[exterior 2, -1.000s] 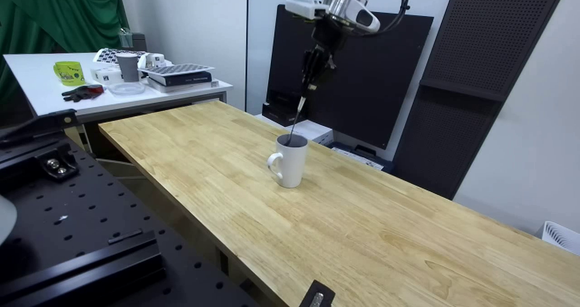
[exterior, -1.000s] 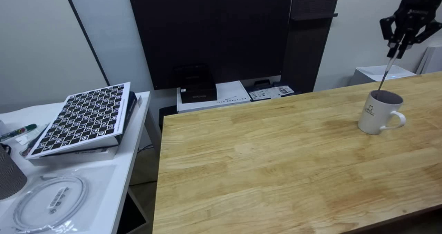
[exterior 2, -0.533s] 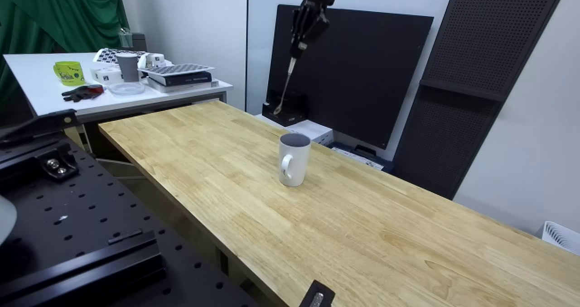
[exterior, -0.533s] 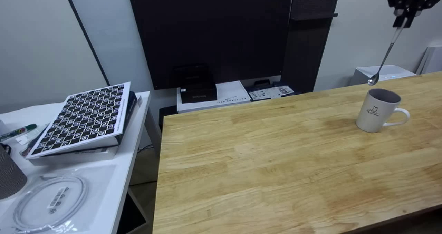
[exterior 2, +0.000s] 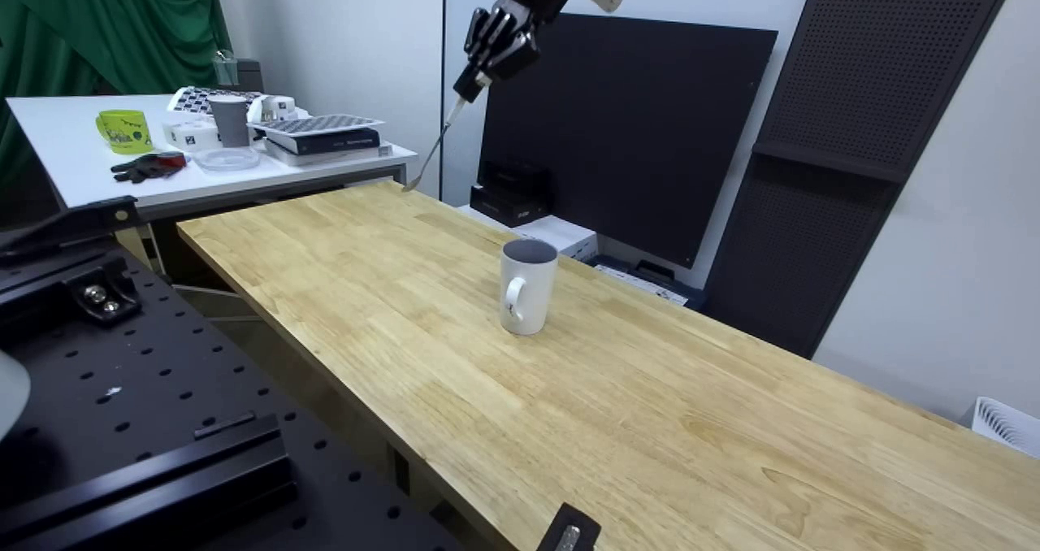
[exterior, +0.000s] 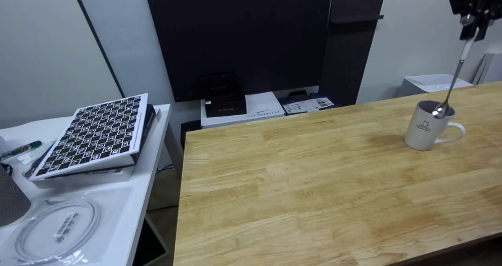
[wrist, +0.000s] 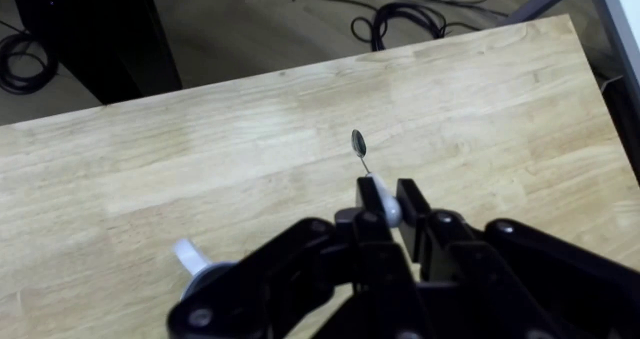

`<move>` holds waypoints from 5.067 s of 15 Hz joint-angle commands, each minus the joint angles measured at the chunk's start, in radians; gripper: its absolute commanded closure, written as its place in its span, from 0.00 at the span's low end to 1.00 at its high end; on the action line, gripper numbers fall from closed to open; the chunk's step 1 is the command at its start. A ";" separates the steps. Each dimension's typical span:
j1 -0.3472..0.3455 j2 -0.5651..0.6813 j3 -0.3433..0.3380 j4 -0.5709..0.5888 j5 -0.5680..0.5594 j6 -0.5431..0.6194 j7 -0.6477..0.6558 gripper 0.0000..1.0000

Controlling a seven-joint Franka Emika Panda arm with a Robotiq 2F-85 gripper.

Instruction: Pick up the spoon from the cup and place it on the table

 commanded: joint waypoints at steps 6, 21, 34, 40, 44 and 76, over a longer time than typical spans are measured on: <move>-0.064 0.317 -0.013 0.169 -0.003 -0.051 -0.041 0.96; -0.219 0.343 -0.124 0.214 0.036 -0.101 0.009 0.96; -0.320 0.418 -0.189 0.279 0.130 -0.134 0.116 0.96; -0.325 0.440 -0.201 0.299 0.135 -0.109 0.160 0.96; -0.309 0.448 -0.215 0.304 0.120 -0.055 0.198 0.96; -0.320 0.544 -0.245 0.437 0.076 0.028 0.348 0.13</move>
